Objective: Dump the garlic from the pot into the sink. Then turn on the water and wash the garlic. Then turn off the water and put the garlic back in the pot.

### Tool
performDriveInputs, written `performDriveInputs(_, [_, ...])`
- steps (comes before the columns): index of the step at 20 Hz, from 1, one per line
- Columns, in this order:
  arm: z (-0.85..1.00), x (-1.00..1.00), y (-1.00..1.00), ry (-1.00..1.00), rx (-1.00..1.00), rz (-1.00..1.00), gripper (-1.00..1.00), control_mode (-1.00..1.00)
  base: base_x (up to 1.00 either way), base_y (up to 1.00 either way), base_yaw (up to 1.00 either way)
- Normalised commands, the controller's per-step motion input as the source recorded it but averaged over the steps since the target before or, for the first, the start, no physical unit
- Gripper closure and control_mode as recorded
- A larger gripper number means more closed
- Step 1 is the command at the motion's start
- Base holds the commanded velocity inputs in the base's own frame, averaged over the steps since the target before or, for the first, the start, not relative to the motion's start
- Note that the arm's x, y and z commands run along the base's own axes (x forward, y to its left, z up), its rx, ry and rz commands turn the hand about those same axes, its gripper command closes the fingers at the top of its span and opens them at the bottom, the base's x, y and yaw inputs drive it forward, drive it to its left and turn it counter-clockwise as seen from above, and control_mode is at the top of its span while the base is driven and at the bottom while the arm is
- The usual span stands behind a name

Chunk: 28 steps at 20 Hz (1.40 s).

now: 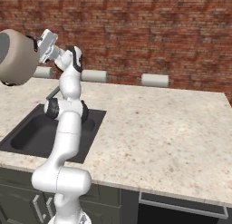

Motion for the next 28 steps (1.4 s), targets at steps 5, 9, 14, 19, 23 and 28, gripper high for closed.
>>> performDriveInputs(5, [0.0,-0.02,-0.24,0.02,0.3,-0.03,1.0,-1.0,0.0,0.0,0.0])
performDriveInputs(9, [0.07,-0.14,-0.27,0.0,0.09,-0.09,1.0,-1.0,0.0,0.0,0.0])
performDriveInputs(14, [0.21,-0.38,-0.29,-0.1,-0.02,-0.13,1.0,-1.0,0.0,0.0,0.0])
performDriveInputs(19, [0.36,-0.84,-0.27,-0.28,-0.09,-0.28,1.0,-1.0,0.0,0.0,0.0])
performDriveInputs(23, [0.51,-1.0,-0.1,-0.38,-0.1,-0.38,1.0,-1.0,0.0,0.0,0.0])
performDriveInputs(28, [0.35,-1.0,0.0,-0.4,-0.2,-0.4,1.0,-1.0,0.0,0.0,0.0])
